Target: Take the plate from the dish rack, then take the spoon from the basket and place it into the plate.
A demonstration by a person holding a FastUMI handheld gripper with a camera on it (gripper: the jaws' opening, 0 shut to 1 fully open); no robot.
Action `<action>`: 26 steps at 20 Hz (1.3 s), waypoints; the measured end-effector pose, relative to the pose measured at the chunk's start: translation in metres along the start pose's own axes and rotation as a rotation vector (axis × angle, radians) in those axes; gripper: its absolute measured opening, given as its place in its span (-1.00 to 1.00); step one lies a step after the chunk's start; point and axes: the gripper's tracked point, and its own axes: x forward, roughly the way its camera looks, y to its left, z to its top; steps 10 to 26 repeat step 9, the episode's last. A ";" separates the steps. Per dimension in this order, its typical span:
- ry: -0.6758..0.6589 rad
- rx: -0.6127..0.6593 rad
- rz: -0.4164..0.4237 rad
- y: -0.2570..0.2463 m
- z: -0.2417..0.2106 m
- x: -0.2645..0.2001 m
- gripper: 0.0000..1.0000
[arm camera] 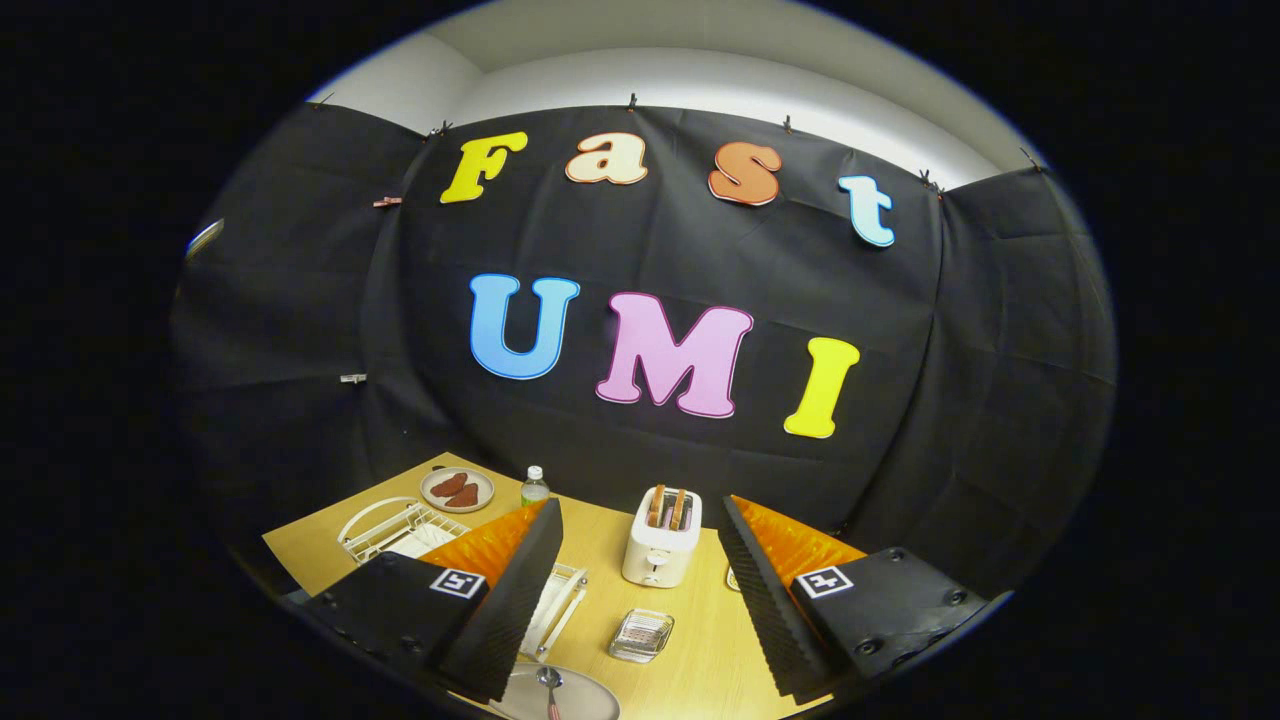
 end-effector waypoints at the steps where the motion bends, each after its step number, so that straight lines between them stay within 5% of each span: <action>1: 0.004 0.001 0.002 0.000 -0.001 0.001 0.93; 26: 0.012 0.018 -0.006 -0.006 -0.006 -0.003 0.93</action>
